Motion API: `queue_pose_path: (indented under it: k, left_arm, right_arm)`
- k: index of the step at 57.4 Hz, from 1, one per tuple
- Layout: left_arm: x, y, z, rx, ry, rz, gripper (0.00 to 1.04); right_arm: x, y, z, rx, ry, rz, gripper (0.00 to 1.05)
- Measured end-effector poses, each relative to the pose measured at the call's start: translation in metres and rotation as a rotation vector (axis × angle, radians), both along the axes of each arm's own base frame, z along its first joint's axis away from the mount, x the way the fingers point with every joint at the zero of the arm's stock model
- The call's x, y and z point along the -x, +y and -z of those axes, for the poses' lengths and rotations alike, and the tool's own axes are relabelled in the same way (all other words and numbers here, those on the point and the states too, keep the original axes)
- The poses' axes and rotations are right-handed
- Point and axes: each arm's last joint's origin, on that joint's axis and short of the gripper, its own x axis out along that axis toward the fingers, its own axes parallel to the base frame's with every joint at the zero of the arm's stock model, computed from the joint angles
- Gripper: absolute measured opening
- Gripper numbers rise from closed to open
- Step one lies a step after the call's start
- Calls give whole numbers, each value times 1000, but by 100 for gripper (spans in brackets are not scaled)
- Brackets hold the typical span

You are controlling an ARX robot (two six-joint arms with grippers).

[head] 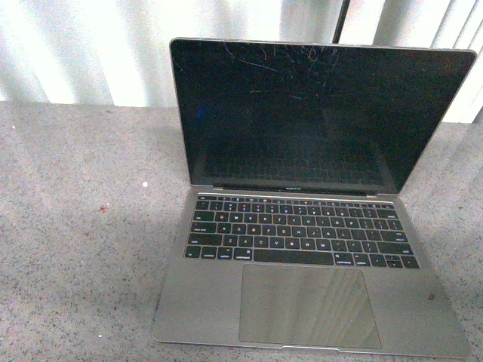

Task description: Close laptop

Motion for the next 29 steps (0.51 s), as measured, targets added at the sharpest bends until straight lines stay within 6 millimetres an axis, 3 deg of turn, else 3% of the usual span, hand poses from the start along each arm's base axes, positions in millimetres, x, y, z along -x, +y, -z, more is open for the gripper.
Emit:
queue_pose_path:
  k: [29]
  left_arm:
    - [0,0,0,0,0,0,98]
  right_arm:
    - [0,0,0,0,0,0,97]
